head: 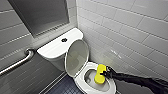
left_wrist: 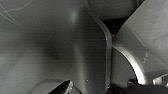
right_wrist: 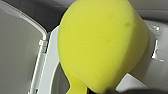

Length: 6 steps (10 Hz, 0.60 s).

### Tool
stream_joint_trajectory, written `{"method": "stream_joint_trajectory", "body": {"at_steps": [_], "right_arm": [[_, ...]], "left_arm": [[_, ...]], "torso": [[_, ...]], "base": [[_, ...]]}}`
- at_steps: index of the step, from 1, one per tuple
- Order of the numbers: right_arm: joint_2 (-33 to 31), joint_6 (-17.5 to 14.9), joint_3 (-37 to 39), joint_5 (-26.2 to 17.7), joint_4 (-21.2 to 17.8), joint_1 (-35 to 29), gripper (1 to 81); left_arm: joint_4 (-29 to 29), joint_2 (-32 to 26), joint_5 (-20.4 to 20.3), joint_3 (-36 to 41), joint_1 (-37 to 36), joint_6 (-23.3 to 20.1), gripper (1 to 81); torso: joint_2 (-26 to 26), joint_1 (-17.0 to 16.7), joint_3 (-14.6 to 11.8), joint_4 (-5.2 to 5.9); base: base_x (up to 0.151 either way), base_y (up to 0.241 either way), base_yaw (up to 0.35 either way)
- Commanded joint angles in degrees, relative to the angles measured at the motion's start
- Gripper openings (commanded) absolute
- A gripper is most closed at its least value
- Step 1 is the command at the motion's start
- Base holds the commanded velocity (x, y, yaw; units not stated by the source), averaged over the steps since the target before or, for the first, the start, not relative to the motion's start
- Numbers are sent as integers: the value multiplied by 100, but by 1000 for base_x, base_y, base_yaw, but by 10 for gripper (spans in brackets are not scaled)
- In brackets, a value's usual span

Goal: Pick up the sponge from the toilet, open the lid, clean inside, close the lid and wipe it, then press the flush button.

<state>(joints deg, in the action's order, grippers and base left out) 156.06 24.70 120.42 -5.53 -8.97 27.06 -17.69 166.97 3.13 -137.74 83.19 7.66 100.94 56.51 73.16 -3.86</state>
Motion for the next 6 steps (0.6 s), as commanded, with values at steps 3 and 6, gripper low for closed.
{"method": "stream_joint_trajectory", "body": {"at_steps": [3, 6], "right_arm": [[-881, 132, -863, 237, -157, 173, 10], [-1626, 132, -1669, 553, -157, 401, 10]], "left_arm": [[81, 65, 434, 186, 123, -10, 811], [64, 65, 407, 177, 123, -18, 811]], "torso": [[0, 0, 0, 0], [2, 0, 0, 0]], "base": [[0, 0, 0], [0, 0, 0]]}}
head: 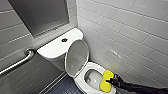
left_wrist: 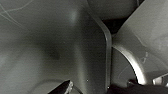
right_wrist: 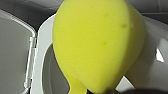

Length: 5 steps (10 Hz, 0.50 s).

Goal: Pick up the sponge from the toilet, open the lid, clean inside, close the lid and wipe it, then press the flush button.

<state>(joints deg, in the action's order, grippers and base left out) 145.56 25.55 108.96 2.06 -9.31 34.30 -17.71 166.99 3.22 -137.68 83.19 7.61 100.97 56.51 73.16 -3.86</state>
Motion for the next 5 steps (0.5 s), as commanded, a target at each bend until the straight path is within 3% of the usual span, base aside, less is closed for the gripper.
{"method": "stream_joint_trajectory", "body": {"at_steps": [1, 5], "right_arm": [[-771, 46, -728, -162, -132, -236, 10], [-1096, 46, -1133, 478, -123, 731, 10]], "left_arm": [[66, 63, 390, 171, 123, -14, 811], [75, 63, 381, 171, 123, -14, 811]], "torso": [[0, 0, 0, 0], [0, 0, 0, 0]], "base": [[0, 0, 0], [0, 0, 0]]}}
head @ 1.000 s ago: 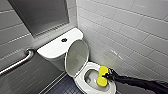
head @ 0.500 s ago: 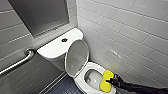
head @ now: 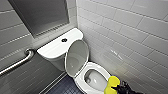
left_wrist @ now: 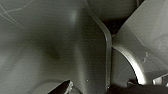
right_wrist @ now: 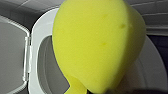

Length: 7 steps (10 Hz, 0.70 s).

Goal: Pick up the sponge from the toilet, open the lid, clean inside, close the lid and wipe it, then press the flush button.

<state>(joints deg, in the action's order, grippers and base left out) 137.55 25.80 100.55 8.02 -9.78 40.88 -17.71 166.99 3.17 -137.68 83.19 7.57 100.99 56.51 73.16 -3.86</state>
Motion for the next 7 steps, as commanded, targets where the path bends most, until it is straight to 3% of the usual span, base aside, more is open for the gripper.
{"method": "stream_joint_trajectory", "body": {"at_steps": [1, 3, 7], "right_arm": [[-295, 13, -274, 24, -24, 347, 10], [-541, -22, -616, 200, -15, 839, 10], [-1709, -75, -1608, 945, 54, 1929, 10]], "left_arm": [[66, 72, 386, 171, 123, -10, 811], [66, 72, 377, 171, 123, -10, 811], [49, 72, 377, 171, 123, -19, 811]], "torso": [[0, 0, 0, 0], [0, 0, -4, 0], [2, 0, -6, 2]], "base": [[0, 0, 0], [0, 0, 0], [0, 0, 0]]}}
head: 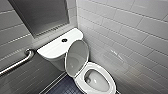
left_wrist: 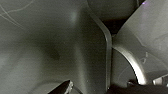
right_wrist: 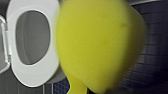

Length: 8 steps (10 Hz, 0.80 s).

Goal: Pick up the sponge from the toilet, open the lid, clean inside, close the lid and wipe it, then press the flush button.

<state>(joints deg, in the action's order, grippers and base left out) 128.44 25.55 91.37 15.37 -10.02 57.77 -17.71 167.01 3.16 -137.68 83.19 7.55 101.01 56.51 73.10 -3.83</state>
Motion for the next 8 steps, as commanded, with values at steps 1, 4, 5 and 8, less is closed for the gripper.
{"method": "stream_joint_trajectory", "body": {"at_steps": [1, 4, 5, 8], "right_arm": [[-1028, -59, -999, 326, 246, 311, 10], [-1652, -270, -2045, 247, 774, 38, 10], [-1784, -411, -2177, -52, 747, -119, 10], [-1690, -419, -2012, -1057, 748, -1014, 10]], "left_arm": [[40, 70, 379, 171, 123, -16, 811], [40, 70, 370, 171, 123, -16, 811], [40, 70, 370, 171, 123, -16, 811], [40, 70, 378, 171, 88, -16, 811]], "torso": [[0, 0, 0, 0], [2, 0, 0, 0], [2, 0, 0, 0], [2, 0, 0, 0]], "base": [[0, 0, 0], [0, 0, 0], [0, 0, 0], [0, 0, 0]]}}
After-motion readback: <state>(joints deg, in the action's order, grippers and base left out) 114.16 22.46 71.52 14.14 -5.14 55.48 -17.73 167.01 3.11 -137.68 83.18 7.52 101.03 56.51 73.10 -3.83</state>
